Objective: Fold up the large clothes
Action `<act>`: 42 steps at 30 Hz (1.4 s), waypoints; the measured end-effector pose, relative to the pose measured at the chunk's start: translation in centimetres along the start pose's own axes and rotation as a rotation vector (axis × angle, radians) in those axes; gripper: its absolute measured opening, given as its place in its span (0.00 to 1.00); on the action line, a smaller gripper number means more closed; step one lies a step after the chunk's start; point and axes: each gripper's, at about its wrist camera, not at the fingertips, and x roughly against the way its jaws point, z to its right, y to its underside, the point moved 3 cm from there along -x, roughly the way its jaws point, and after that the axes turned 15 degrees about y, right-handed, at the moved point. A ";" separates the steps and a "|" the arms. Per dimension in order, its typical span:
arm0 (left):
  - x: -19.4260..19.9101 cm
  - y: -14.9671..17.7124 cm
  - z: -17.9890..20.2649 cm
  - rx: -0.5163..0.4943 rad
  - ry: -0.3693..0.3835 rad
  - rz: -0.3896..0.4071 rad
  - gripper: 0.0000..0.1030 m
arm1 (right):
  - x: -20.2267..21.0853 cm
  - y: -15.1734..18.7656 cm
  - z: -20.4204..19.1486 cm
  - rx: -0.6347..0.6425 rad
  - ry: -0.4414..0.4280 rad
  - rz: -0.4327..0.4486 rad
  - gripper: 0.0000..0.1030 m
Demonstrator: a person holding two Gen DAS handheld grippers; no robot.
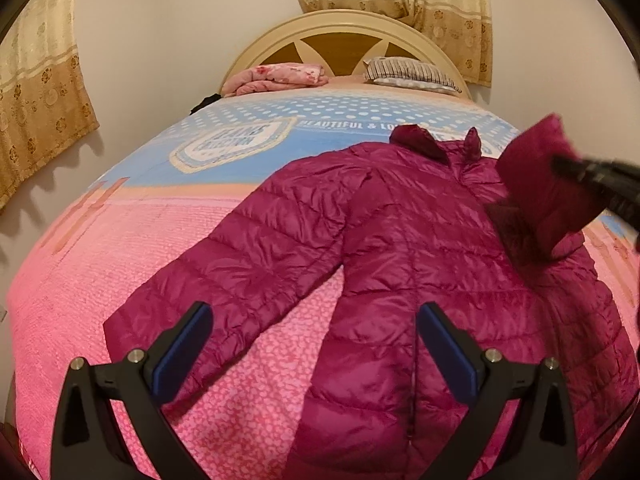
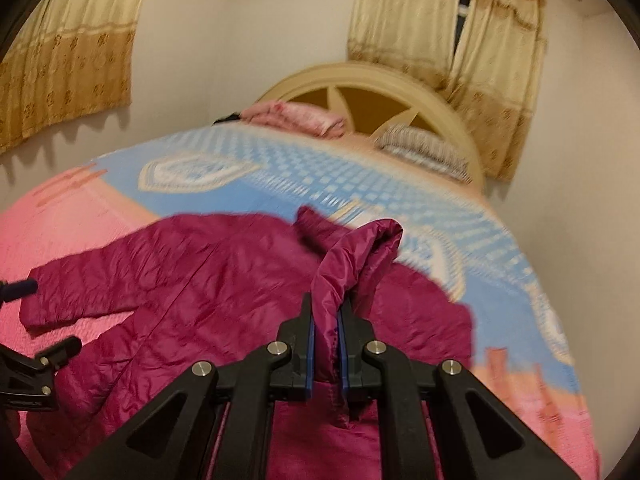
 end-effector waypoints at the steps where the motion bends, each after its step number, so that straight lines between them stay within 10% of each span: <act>1: -0.1 0.0 -0.1 -0.002 -0.003 -0.002 1.00 | -0.4 0.4 -0.5 -0.001 -0.009 -0.012 0.08; 11: -0.9 -0.9 -1.6 0.019 -0.040 -0.011 1.00 | -4.3 2.5 -4.6 -0.031 -0.095 -0.092 0.14; 15: -0.8 -1.5 -1.8 0.020 -0.054 -0.004 1.00 | -3.6 2.2 -5.9 -0.046 -0.226 -0.063 0.83; 24: -0.7 -3.7 1.2 -0.050 -0.033 0.033 1.00 | -1.0 2.0 -0.1 -0.251 -0.303 -0.055 0.83; 31: -4.0 -6.6 8.8 -0.163 0.106 0.035 1.00 | -2.0 3.9 8.6 -0.356 -0.108 -0.087 0.83; 35: -8.6 -7.4 12.1 -0.213 0.103 0.031 1.00 | -6.4 4.7 11.7 -0.390 -0.018 -0.170 0.51; 42: -16.0 -6.7 13.3 -0.260 0.014 -0.084 1.00 | -14.8 5.1 13.9 -0.427 0.035 -0.249 0.45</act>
